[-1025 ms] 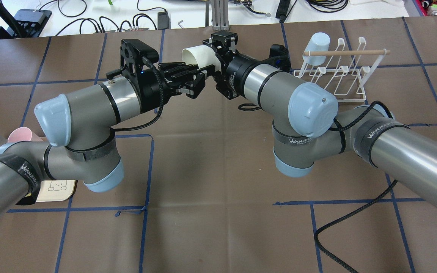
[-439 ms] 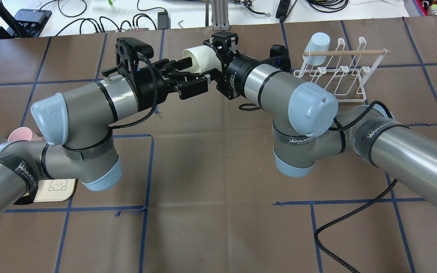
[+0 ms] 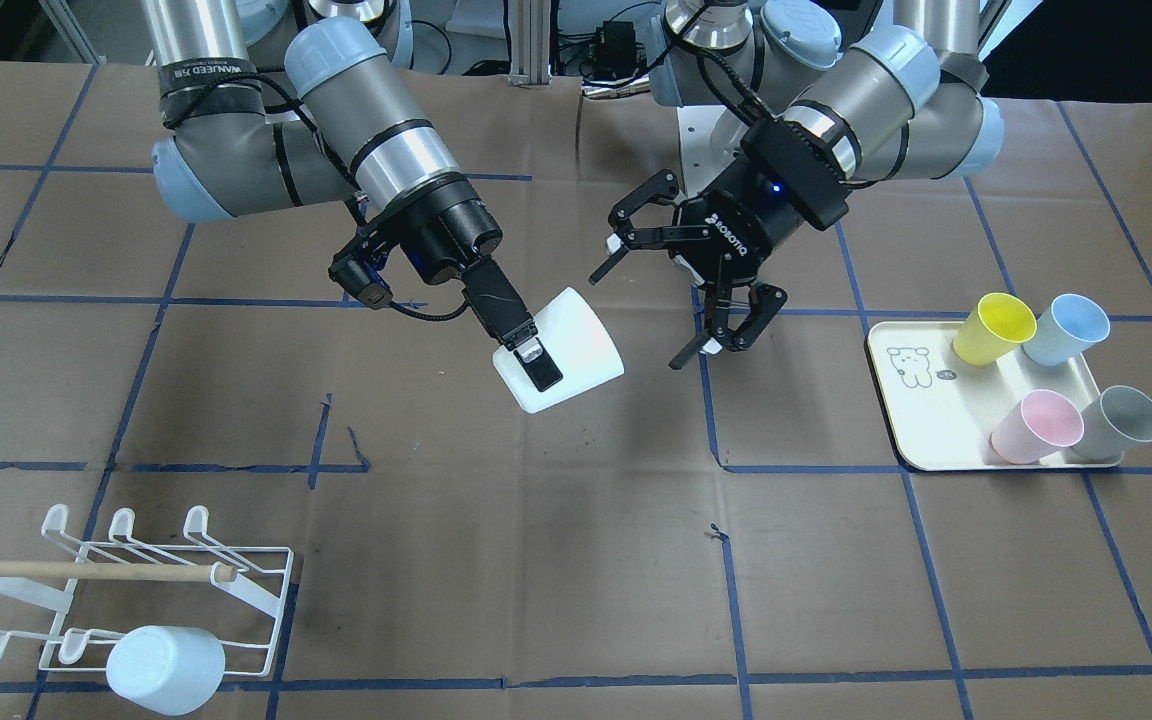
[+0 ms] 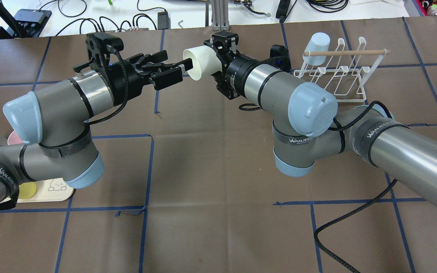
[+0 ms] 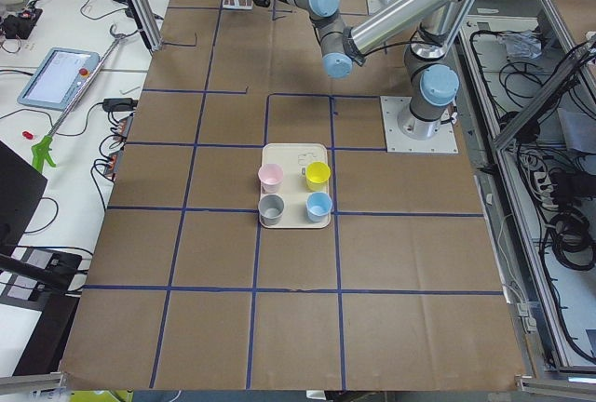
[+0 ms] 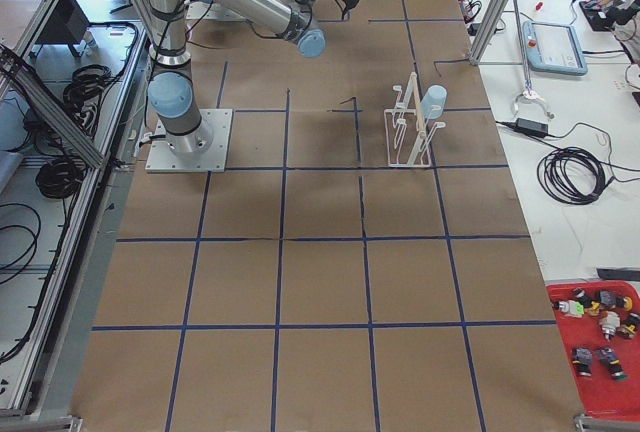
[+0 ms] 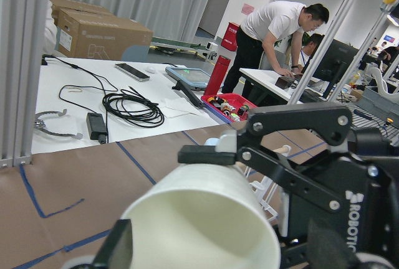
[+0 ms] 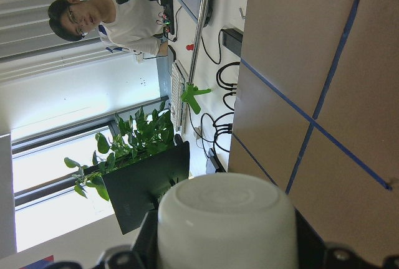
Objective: Transfer IKEA cup to right arm and place on rack
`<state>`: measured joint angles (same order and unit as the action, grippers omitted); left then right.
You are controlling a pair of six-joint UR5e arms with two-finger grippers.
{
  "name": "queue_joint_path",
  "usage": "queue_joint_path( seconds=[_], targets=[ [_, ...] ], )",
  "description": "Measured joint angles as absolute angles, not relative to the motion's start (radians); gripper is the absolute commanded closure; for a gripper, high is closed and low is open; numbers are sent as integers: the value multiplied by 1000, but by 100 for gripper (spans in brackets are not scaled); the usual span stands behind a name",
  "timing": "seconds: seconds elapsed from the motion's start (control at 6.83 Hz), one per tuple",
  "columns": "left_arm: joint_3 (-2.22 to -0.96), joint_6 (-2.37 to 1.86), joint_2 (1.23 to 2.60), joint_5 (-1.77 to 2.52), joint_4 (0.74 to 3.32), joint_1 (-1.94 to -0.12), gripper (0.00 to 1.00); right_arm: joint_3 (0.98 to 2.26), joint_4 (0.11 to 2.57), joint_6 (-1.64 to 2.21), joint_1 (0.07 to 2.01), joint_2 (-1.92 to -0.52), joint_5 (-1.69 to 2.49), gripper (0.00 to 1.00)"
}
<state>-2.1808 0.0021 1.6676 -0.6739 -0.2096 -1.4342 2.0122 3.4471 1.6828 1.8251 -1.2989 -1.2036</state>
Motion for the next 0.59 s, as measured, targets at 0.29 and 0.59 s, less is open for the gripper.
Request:
queue_joint_path(
  seconds=[0.29,0.59],
  targets=[
    [-2174,3,1656,-689,-125,-1351,1,1991,3451,1683,1774,-1288,-1206,62],
    [-2125,3,1659,-880,50,-1343,1,1963,3457,1660,1670,-1283,-1199,74]
  ],
)
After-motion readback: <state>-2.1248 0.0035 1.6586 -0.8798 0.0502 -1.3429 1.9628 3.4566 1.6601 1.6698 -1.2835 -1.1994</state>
